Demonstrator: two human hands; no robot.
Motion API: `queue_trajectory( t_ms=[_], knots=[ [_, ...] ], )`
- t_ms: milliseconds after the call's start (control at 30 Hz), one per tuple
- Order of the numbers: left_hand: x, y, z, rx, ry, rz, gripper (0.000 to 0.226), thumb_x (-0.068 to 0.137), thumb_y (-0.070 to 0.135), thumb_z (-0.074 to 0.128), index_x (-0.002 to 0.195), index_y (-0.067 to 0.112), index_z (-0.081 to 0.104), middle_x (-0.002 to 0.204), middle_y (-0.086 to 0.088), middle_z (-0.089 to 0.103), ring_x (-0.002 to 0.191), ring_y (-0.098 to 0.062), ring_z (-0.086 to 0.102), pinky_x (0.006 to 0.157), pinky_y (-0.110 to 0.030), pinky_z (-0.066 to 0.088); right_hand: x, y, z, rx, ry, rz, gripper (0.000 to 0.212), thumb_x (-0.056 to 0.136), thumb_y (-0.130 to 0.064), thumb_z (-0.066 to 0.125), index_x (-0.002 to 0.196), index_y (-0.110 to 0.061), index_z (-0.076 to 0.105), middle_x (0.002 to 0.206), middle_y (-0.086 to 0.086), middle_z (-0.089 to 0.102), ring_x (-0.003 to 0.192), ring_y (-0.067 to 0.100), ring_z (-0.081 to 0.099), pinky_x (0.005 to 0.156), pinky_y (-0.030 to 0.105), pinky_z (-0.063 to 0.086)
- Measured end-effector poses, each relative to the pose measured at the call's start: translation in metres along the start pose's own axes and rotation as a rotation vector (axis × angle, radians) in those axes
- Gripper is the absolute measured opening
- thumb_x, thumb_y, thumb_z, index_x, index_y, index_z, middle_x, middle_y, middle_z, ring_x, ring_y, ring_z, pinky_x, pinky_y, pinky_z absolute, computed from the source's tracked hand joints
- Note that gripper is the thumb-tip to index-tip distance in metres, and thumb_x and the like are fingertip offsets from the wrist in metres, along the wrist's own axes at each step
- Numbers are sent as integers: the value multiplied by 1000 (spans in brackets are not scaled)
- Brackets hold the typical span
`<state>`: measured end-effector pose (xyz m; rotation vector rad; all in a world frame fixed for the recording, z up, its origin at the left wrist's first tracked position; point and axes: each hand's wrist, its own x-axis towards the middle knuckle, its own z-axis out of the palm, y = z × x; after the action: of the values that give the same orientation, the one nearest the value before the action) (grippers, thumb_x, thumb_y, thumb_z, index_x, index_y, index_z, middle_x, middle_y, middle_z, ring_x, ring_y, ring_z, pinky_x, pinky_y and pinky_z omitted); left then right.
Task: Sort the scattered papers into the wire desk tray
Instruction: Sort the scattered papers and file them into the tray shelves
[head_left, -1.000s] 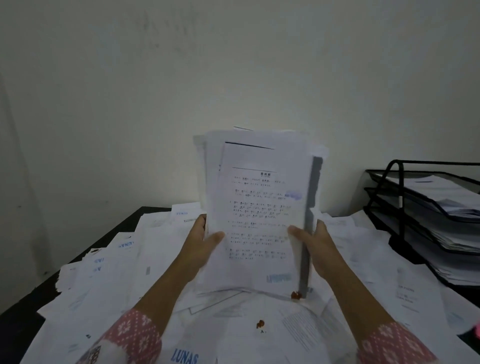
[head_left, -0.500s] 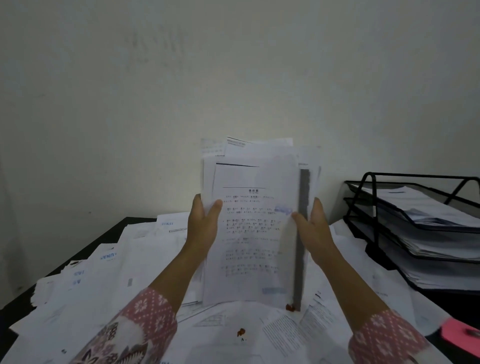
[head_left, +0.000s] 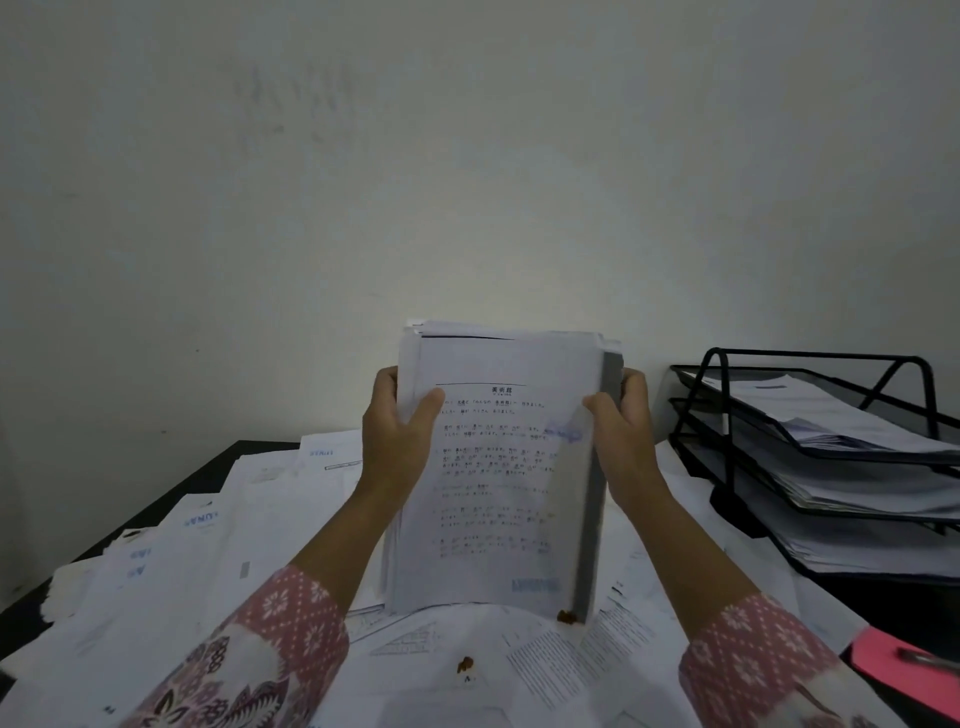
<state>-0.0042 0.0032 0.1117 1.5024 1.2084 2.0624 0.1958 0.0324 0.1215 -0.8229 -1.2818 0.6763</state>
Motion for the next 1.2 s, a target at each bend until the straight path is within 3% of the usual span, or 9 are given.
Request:
queue_trajectory(
  t_ms=[167,267,400,567,700,833,967,1100,1200],
  knots=[
    [-2,-7,-5,44,-4,-79,29,90,9,57,111,18,41,93,11,54,83,-6,56,62,-16,46,-4,8,-4,-15,-63,87,21,91,-2,45,107,-13,37,94,-1,49,83,14,51,65,27,46],
    [-9,-13,-5,91,-21,-112,24,92,16,56,110,19,41,94,10,53,83,-8,55,60,-15,45,-12,20,0,-86,-126,131,23,94,-10,52,112,-18,41,101,0,56,87,13,56,66,24,50],
    [-14,-13,-6,39,-13,-124,17,94,20,54,108,20,44,92,13,55,83,-6,57,61,-17,46,-16,20,-1,-53,-62,114,19,93,-11,54,109,-15,43,96,-1,56,85,13,57,67,26,51],
    [-24,-17,-6,79,-42,-176,26,95,17,52,120,12,46,104,0,56,91,-17,55,61,-17,43,-28,22,-4,-175,-119,148,23,94,-5,45,114,-15,46,107,8,59,94,21,58,78,32,53],
    [-24,-11,3,130,-43,-142,34,96,16,51,129,8,46,111,-2,52,98,-19,51,78,-30,45,-24,7,-20,-197,-78,92,14,93,-9,49,106,-11,51,95,5,58,86,19,57,69,27,50],
    [-22,-5,21,151,-144,-148,33,96,18,51,127,10,47,112,-2,53,98,-20,51,82,-34,44,-17,-3,-48,-155,-8,151,24,92,-22,55,109,-6,50,93,5,55,79,15,54,64,24,45],
    [-30,-1,53,150,-247,-198,31,95,18,51,125,9,48,110,-2,53,95,-20,52,78,-32,43,-17,2,-80,-154,46,258,34,91,-15,51,118,4,43,113,27,53,83,20,50,70,32,42],
    [-39,-7,86,148,-330,-249,36,95,18,52,129,8,48,123,-9,55,100,-21,52,84,-31,43,-16,7,-118,-207,34,329,23,92,-12,48,114,-9,43,113,14,54,85,17,52,69,31,44],
    [-46,-10,111,170,-444,-354,40,96,17,51,134,7,44,124,-8,53,100,-20,50,83,-30,41,-16,15,-144,-243,68,407,32,89,-14,61,118,-14,46,110,8,57,95,23,55,77,34,48]
  ],
)
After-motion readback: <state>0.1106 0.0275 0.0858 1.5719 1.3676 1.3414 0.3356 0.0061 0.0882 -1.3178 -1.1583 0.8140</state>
